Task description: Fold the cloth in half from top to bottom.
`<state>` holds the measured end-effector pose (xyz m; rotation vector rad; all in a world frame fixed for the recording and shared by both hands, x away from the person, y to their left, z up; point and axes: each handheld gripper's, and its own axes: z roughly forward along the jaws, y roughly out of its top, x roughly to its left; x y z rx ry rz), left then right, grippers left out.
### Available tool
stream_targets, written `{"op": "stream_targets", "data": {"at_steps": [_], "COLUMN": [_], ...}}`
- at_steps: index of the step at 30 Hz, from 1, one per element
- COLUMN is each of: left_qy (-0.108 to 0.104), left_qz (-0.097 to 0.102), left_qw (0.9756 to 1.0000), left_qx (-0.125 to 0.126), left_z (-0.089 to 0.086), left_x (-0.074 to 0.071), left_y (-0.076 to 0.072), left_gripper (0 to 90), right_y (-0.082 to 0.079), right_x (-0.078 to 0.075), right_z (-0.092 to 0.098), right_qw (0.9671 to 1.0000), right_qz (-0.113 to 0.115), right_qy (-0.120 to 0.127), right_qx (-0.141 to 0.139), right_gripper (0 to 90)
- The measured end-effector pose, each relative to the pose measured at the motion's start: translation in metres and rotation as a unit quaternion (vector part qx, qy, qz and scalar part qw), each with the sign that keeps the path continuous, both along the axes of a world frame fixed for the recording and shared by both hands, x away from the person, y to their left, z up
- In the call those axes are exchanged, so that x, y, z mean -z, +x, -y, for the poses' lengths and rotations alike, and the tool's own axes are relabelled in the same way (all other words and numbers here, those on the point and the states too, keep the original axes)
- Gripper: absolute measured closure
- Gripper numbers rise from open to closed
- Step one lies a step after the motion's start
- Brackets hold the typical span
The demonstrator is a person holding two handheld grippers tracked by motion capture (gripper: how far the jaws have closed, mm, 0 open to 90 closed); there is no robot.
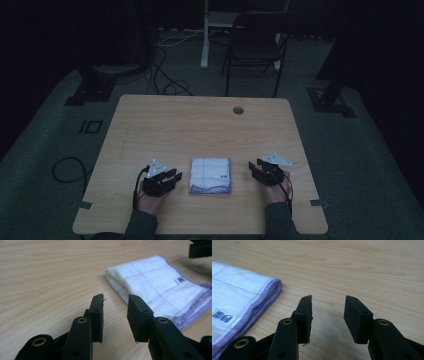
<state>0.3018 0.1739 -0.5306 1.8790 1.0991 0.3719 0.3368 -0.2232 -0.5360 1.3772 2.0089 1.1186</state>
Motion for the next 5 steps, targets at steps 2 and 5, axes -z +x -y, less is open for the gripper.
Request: {"op": "stream_targets", "data": {"at_steps": [2, 5], "left_qy": [-0.001, -0.002], "left_qz": [0.0, -0.001], "left_qw": [1.0, 0.9998], "left_qx": [-0.008, -0.019], "left_z": [-0.0039, -0.0092], "left_x": [-0.0009, -0.0018], "left_y": [0.0013, 0.0035], "left_gripper": [66.0, 65.9], "right_y": [0.001, 0.0027], "right_x": [0.0, 0.0004], "right_z": [0.0017, 0.0045], "right_qw": [1.0, 1.0], "right_qz": [-0.001, -0.002], "right_qy": [-0.003, -0.002], "right_qx": [0.003, 0.008], "right_gripper": [58.2, 57.9]}}
